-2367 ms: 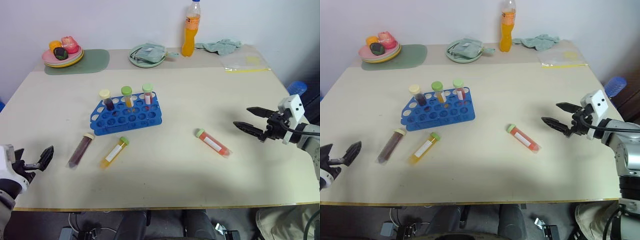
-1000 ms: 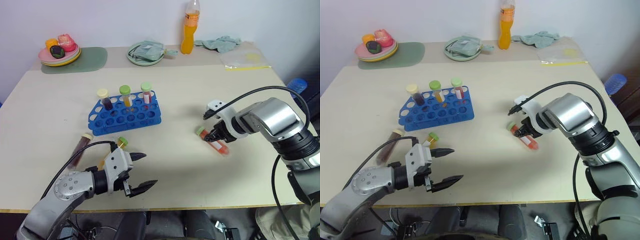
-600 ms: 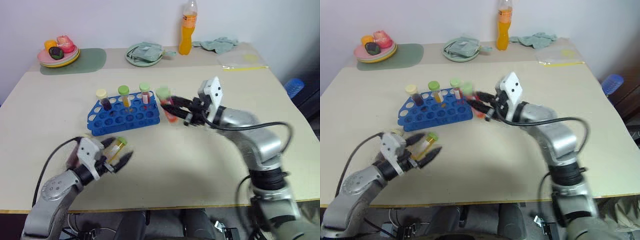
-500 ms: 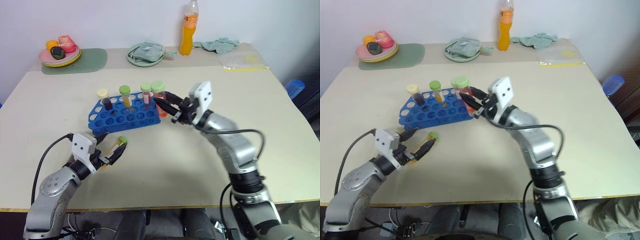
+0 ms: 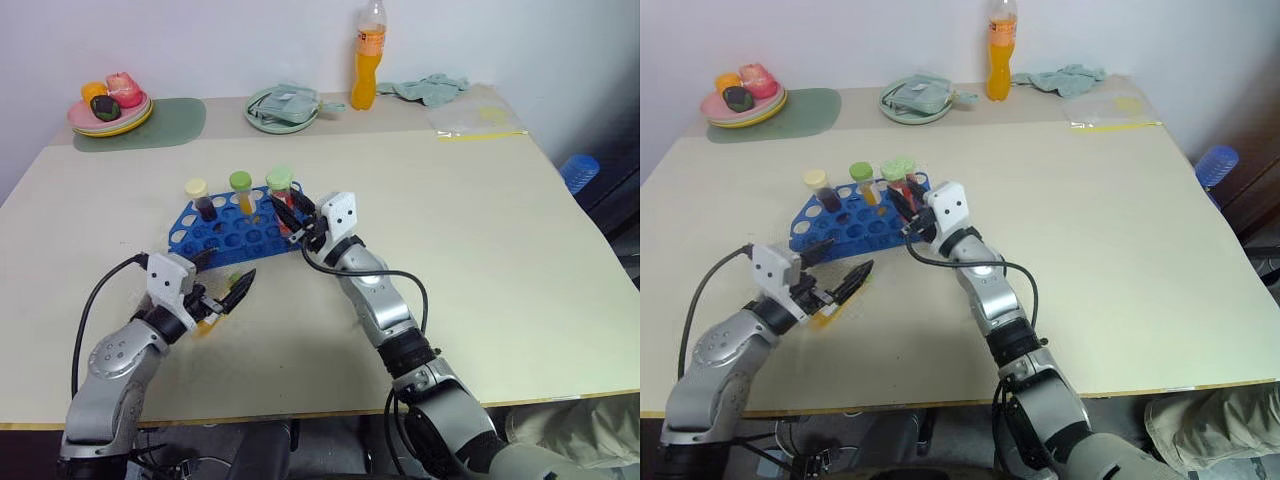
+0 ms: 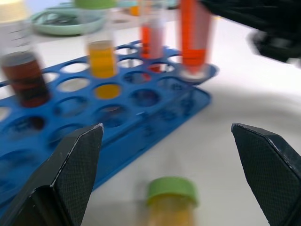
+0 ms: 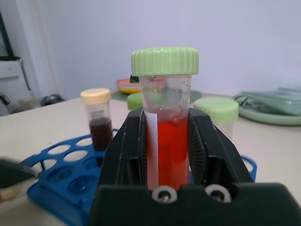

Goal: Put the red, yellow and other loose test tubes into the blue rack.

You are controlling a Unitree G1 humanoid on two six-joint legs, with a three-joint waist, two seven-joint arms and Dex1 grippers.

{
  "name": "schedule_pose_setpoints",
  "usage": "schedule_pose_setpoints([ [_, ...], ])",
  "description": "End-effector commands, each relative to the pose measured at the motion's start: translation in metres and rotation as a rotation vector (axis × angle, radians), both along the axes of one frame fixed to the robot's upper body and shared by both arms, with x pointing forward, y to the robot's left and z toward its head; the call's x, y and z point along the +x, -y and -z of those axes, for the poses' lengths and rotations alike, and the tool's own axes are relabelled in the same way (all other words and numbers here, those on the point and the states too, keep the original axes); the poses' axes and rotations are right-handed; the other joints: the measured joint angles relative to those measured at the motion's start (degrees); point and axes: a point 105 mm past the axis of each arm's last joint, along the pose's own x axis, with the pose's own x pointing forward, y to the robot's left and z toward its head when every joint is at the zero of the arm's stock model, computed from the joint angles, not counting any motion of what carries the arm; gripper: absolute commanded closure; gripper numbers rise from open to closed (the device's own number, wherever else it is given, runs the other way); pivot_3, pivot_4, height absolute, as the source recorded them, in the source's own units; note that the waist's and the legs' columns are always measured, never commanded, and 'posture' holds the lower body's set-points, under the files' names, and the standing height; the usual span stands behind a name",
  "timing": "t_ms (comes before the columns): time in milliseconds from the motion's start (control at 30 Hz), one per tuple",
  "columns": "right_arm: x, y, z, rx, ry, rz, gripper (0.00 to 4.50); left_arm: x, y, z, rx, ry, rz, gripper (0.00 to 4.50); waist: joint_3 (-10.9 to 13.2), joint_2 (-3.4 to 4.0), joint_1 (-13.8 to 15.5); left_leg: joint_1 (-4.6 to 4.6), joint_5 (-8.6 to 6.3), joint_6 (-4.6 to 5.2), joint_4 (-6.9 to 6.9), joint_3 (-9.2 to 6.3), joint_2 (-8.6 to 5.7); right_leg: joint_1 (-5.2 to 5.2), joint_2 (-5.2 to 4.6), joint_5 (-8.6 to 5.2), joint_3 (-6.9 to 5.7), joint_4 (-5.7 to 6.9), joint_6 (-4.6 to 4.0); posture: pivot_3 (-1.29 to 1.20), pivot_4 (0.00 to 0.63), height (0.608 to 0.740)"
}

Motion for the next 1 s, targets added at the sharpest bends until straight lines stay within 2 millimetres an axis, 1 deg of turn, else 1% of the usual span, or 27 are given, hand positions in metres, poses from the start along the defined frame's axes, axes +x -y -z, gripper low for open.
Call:
schedule_pose_setpoints([
  [33,0.004,0.002,-0.01,0.043,0.034,0.027,3.77,-0.004,0.011,-0.011,0.019,0.04,0.032,0.0,0.0,0.0,-0.2,0.0,0.0,0.0,0.0,0.0,0.0,0.0,0.0,0.0,0.0,0.0,0.0,0.0,0.15,0.74],
  [133,0.005,0.002,-0.008,0.043,0.033,0.022,3.77,-0.006,0.015,-0.014,0.018,0.037,0.045,0.0,0.0,0.01,-0.6,0.02,0.0,0.01,-0.01,0.0,0.0,0.0,0.01,0.0,0.02,0.01,0.0,0.0,0.15,0.74],
  [367,-0.005,-0.004,-0.003,0.034,0.035,-0.04,3.77,-0.005,0.017,-0.016,0.026,0.033,0.046,0.0,0.0,0.02,-0.8,0.1,-0.02,0.03,-0.08,0.1,0.16,-0.13,0.12,-0.01,0.26,0.15,-0.02,0.0,0.15,0.74],
  [500,-0.007,-0.007,-0.001,0.027,0.033,-0.051,3.77,-0.005,0.019,-0.018,0.026,0.032,0.048,0.0,0.0,0.01,-0.8,0.18,-0.02,0.04,-0.1,0.18,0.19,-0.12,0.15,0.0,0.37,0.15,-0.02,0.0,0.15,0.74],
  [733,-0.002,-0.012,0.0,0.01,0.013,-0.049,3.77,-0.006,0.021,-0.018,0.025,0.026,0.052,0.0,0.0,0.01,-0.7,0.22,-0.05,0.09,-0.09,0.24,0.28,-0.11,0.23,0.02,0.45,0.16,-0.06,0.0,0.15,0.74],
  [1000,0.003,-0.011,0.001,0.006,0.013,-0.007,3.77,-0.007,0.022,-0.02,0.022,0.023,0.048,0.0,0.0,0.02,-0.6,0.27,-0.06,0.08,-0.09,0.33,0.41,-0.11,0.33,0.06,0.54,0.15,-0.11,0.0,0.15,0.74],
])
